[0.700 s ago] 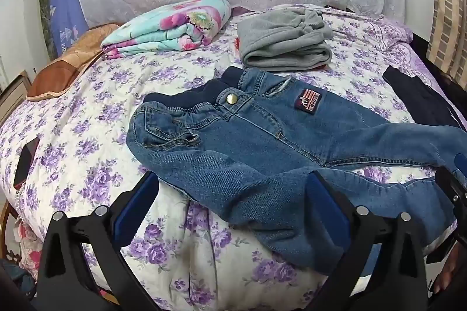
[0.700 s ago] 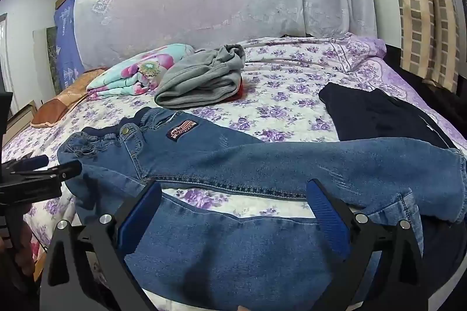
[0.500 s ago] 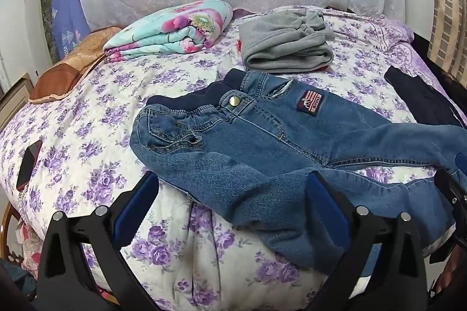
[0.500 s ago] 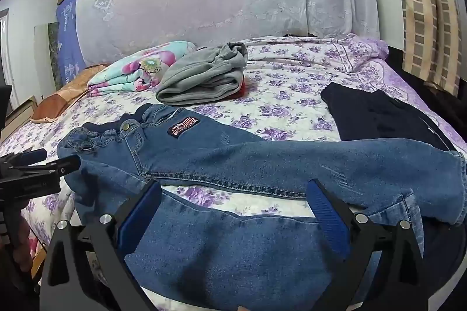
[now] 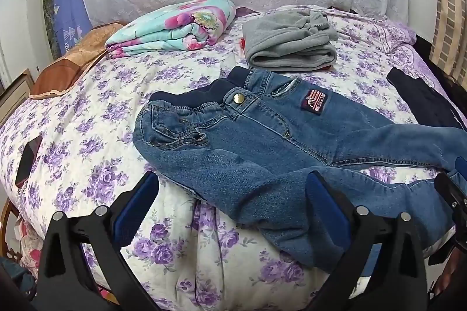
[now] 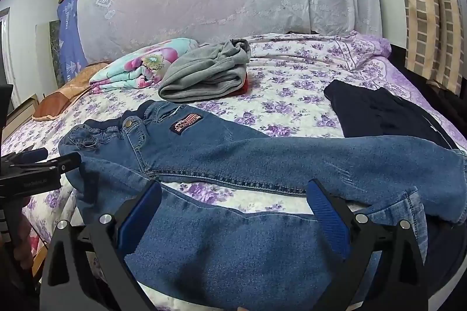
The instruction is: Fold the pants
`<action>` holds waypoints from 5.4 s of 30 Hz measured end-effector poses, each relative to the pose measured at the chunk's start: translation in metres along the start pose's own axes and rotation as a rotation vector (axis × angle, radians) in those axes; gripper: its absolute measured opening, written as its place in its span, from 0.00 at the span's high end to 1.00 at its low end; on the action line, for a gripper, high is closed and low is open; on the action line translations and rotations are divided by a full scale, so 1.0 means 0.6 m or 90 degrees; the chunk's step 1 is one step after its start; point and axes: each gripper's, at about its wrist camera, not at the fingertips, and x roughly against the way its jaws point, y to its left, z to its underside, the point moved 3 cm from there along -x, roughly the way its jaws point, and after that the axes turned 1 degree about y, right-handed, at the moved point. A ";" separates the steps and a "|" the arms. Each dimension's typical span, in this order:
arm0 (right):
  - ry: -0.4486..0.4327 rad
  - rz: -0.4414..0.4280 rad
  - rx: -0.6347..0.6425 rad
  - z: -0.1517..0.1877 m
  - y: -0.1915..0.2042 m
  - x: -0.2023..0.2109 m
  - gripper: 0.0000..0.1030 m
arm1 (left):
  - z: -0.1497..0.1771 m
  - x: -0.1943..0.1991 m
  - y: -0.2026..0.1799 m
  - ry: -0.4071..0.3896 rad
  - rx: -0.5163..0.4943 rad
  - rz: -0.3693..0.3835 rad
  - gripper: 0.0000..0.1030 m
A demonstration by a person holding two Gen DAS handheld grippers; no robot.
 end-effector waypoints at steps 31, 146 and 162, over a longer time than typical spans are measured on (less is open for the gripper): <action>0.002 -0.011 -0.001 -0.002 0.004 0.005 0.03 | -0.002 0.009 0.006 -0.010 -0.001 -0.003 0.05; 0.079 -0.272 0.345 -0.379 0.447 -0.348 0.23 | -0.035 -0.034 0.436 0.079 0.271 -0.123 0.54; 0.238 0.091 -0.068 -0.139 -0.241 -0.268 0.12 | -0.285 -0.191 0.222 0.049 0.052 -0.013 0.24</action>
